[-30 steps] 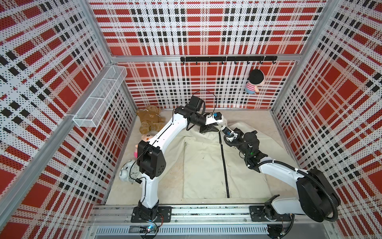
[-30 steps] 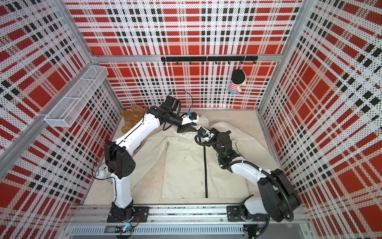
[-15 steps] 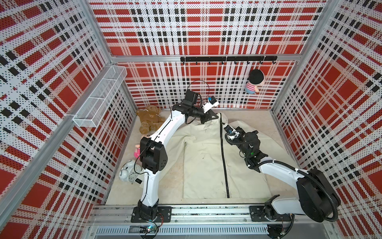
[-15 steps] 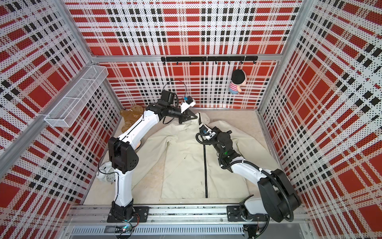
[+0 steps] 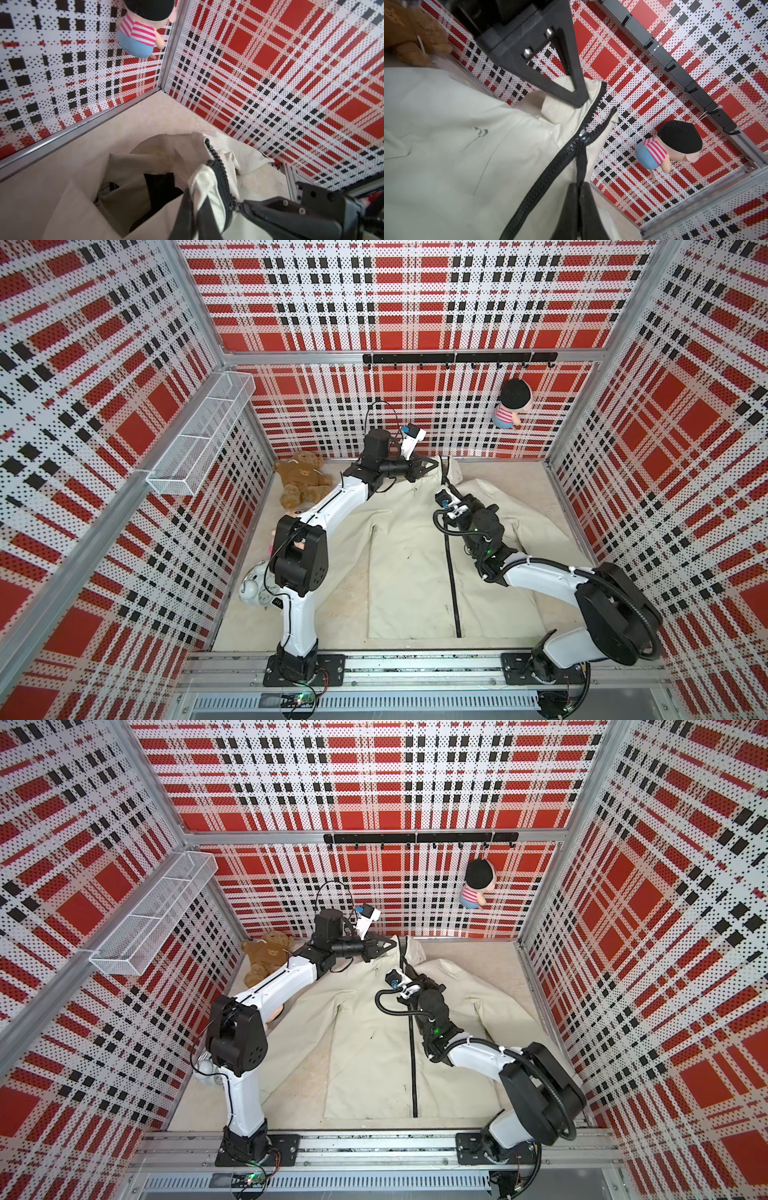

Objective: Unzip the jacket
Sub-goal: Unzip the zipper on the jacket.

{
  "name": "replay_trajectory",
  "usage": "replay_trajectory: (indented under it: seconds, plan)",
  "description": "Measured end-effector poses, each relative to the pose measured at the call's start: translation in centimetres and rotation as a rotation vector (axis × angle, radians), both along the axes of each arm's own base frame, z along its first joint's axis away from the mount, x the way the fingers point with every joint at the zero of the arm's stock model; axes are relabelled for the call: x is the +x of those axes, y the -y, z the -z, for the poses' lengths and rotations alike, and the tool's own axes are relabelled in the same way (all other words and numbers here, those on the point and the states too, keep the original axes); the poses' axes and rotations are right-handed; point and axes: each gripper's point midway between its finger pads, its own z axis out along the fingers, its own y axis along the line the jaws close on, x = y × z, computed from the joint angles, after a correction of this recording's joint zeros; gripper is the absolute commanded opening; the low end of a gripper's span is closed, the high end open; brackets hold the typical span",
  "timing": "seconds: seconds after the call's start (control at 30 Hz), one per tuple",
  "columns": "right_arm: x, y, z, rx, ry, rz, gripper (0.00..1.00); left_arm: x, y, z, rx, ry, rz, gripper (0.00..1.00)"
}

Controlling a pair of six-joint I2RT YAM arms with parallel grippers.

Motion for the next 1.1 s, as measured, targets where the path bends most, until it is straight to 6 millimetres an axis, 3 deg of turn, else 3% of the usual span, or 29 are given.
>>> replay_trajectory:
  seconds: [0.13, 0.33, 0.47, 0.57, 0.73, 0.9, 1.1]
  plan:
    - [0.9, -1.1, 0.9, -0.081, 0.049, 0.108, 0.00, 0.9, -0.6, -0.2, -0.024, -0.046, -0.052, 0.00]
    - [0.9, -1.6, 4.7, -0.231, 0.056, 0.206, 0.00, 2.8, -2.1, -0.5, -0.049, -0.102, -0.164, 0.00]
    - [0.0, -2.1, 9.0, -0.358, -0.029, 0.187, 0.00, 5.9, -5.7, -3.8, -0.104, -0.027, -0.295, 0.00]
    - [-0.4, -2.6, 10.6, -0.399, -0.077, 0.158, 0.00, 7.4, -7.6, -5.9, -0.135, 0.026, -0.362, 0.00]
    - [-1.0, -3.7, 13.6, -0.421, -0.191, 0.092, 0.00, 8.5, -9.1, -6.7, -0.144, 0.059, -0.438, 0.00]
    - [-3.1, -4.7, 16.9, -0.407, -0.357, 0.010, 0.00, 9.3, -9.7, -6.8, -0.127, 0.075, -0.500, 0.00]
    - [-7.6, -6.4, 20.0, -0.388, -0.528, -0.065, 0.00, 10.3, -10.7, -6.9, -0.117, 0.095, -0.571, 0.00]
